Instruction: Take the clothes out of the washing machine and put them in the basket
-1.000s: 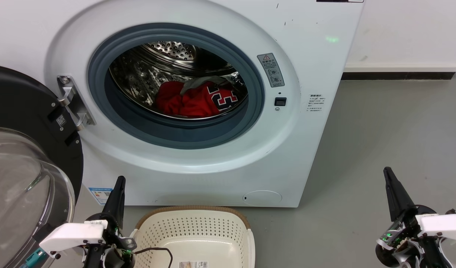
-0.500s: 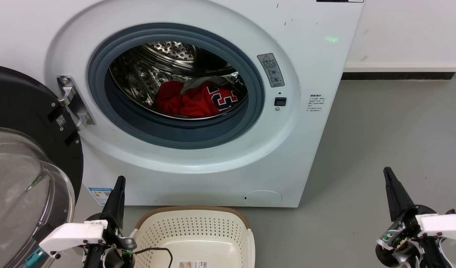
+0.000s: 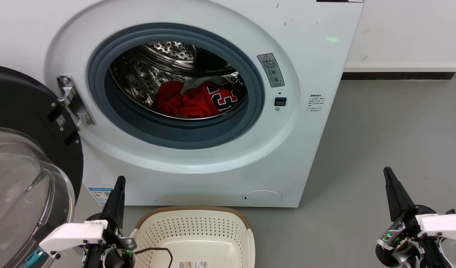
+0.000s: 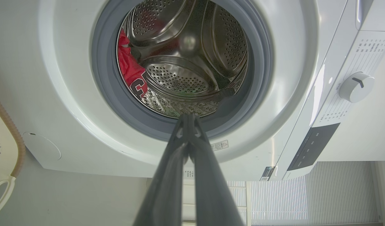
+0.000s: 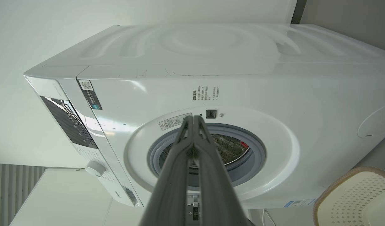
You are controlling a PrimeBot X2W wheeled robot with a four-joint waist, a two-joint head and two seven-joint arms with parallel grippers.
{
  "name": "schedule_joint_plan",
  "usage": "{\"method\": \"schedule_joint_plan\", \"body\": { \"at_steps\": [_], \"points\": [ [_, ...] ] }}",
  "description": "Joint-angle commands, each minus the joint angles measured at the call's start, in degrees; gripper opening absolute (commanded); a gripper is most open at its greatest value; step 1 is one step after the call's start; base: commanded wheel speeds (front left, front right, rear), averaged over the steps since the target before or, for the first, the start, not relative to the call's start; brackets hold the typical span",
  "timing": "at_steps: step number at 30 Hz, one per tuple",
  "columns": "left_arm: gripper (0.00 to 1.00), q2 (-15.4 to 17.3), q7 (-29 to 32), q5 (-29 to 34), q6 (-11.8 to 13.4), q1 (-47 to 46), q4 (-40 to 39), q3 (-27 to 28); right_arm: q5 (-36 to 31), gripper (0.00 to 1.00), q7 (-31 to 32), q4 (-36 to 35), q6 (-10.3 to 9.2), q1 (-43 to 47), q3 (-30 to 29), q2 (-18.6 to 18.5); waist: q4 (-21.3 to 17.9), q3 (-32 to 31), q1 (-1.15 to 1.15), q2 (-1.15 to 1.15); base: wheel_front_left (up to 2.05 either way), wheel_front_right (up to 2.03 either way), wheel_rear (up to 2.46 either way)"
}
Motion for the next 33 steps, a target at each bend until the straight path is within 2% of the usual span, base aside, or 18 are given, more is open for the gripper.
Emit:
{"method": "schedule_joint_plan", "body": {
  "at_steps": [1,8,9,18,24,33],
  "points": [
    [0.0,-0.01,0.12,-0.12,-0.11,-0.31,-0.04,0.15,-0.26,0.0,0.02,0.1,0.0,-0.69,0.03,0.19,0.0,0.0,0.0,0.0,0.0,0.0,0.0],
    [0.0,-0.01,0.11,-0.12,-0.11,-0.31,-0.04,0.15,-0.25,0.0,0.02,0.1,0.0,-0.69,0.03,0.19,0.0,0.0,0.0,0.0,0.0,0.0,0.0],
    [1.0,0.0,-0.01,0.0,0.0,0.0,0.0,0.0,0.0,1.0,-0.01,0.0,0.0,0.0,0.0,0.0,0.0,0.0,0.0,0.0,0.0,0.0,0.0],
    [1.0,-0.14,-1.79,2.18,0.03,1.72,0.27,-0.33,-1.94,1.0,-1.71,0.92,0.0,1.84,0.28,0.05,0.01,0.02,0.0,0.0,0.0,0.0,0.0],
    [1.0,-0.12,-3.48,8.72,0.9,2.0,-2.05,-0.59,-7.34,1.0,-3.41,-0.29,0.0,2.33,-0.13,0.05,-0.02,0.08,0.0,0.0,0.0,0.0,0.0],
    [1.0,-0.1,-5.79,20.12,3.49,2.88,-4.94,-2.7,-18.71,1.0,-5.74,-3.61,0.0,3.28,0.22,0.05,-0.09,0.13,0.0,0.0,0.0,0.0,0.0]
  ]
}}
